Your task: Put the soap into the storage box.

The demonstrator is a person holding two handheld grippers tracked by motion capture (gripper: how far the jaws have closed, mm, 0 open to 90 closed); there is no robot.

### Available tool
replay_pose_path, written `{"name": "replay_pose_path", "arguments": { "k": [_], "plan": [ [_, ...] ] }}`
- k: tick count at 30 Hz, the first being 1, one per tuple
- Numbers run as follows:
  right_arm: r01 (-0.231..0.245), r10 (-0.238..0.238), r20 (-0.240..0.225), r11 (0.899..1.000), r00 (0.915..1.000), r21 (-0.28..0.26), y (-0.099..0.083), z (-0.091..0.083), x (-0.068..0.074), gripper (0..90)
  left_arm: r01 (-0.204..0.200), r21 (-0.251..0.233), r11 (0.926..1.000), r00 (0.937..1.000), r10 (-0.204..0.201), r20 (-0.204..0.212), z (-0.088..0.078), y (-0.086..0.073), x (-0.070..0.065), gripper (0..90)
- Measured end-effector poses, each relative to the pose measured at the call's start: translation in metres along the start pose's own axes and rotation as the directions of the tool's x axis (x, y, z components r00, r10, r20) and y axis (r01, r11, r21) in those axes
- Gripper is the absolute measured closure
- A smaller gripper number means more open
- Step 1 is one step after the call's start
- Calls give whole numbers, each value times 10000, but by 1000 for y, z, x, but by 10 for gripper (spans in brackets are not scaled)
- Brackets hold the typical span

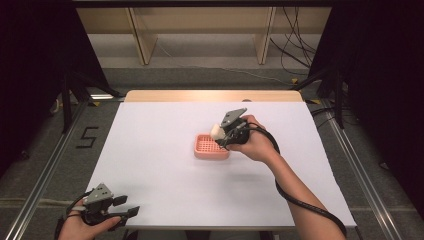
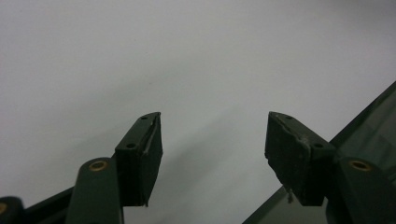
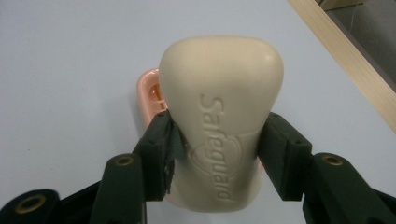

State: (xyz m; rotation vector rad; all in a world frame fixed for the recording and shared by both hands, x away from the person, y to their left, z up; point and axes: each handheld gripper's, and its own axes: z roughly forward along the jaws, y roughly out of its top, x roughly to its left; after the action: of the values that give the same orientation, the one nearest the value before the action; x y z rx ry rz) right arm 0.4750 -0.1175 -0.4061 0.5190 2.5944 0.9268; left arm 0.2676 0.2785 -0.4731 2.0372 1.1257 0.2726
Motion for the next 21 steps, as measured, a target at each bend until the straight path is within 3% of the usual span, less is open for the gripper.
{"name": "replay_pose_path", "arguments": {
  "k": [13,19,21],
  "plan": [
    [108,-106,-121,9999,9999,105,4,8,-1,500,42,-47,10000,10000,-42,-3,0,0,0,363],
    [140,-141,33,9998,9999,153,5,12,-1,500,42,-40,10000,10000,-42,7,0,0,0,363],
    [-98,97,12,9995,10000,290,5,12,0,500,35,-42,10000,10000,-35,-3,0,0,0,363]
  ]
}}
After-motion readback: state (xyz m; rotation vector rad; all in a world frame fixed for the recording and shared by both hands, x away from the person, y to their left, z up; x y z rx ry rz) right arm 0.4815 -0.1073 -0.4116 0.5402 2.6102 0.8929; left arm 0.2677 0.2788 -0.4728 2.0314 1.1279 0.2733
